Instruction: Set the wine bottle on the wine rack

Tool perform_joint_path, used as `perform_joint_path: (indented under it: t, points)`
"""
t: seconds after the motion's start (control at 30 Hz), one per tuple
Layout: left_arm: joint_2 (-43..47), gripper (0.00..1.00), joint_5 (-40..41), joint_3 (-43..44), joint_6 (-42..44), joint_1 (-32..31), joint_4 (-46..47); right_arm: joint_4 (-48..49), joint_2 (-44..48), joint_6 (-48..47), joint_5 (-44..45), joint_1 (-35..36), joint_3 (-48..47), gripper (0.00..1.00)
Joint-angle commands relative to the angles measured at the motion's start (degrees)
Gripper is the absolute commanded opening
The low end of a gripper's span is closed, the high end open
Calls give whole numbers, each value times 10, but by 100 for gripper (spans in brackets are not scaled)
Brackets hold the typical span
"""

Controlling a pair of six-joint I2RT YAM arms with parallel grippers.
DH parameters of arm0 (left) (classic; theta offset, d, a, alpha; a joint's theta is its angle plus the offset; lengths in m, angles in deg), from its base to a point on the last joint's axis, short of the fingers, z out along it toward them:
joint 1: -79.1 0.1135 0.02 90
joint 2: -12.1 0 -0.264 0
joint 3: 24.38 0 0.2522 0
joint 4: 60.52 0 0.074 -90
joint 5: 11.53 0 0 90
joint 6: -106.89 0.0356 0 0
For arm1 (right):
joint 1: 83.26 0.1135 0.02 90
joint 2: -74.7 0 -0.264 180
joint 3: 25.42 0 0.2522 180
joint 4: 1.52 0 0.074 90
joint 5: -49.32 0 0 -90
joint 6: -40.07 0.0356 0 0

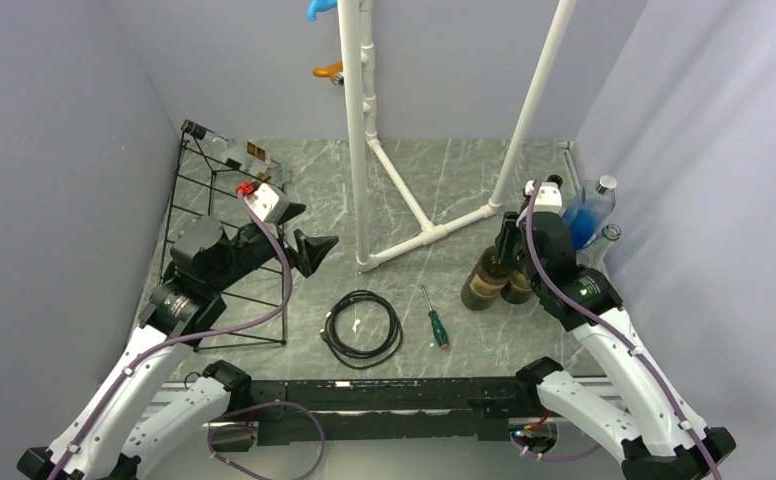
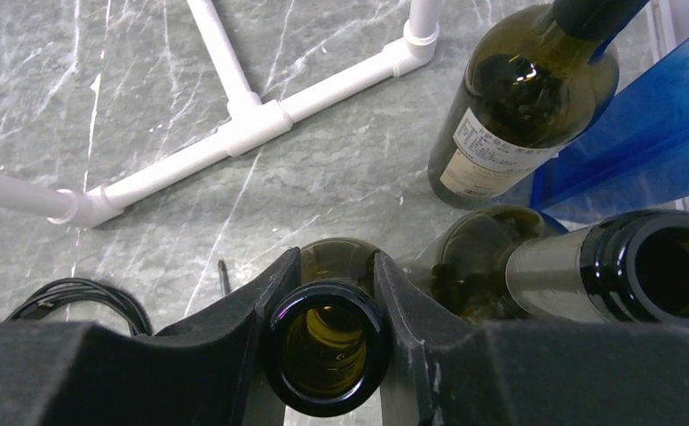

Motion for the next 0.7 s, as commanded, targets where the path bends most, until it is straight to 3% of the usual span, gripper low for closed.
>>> perform_joint_path:
  t: [0.0, 0.17, 0.67]
  points:
    - [-5, 100, -16, 17, -9, -3, 10, 5, 26, 24, -30, 1, -38, 9]
    - [-7, 100, -21, 16, -13, -3, 12, -2, 40, 48, -83, 1, -64, 0]
    - [-49, 100, -79, 25, -49, -5, 13, 68, 57, 155, -351, 0, -27, 0]
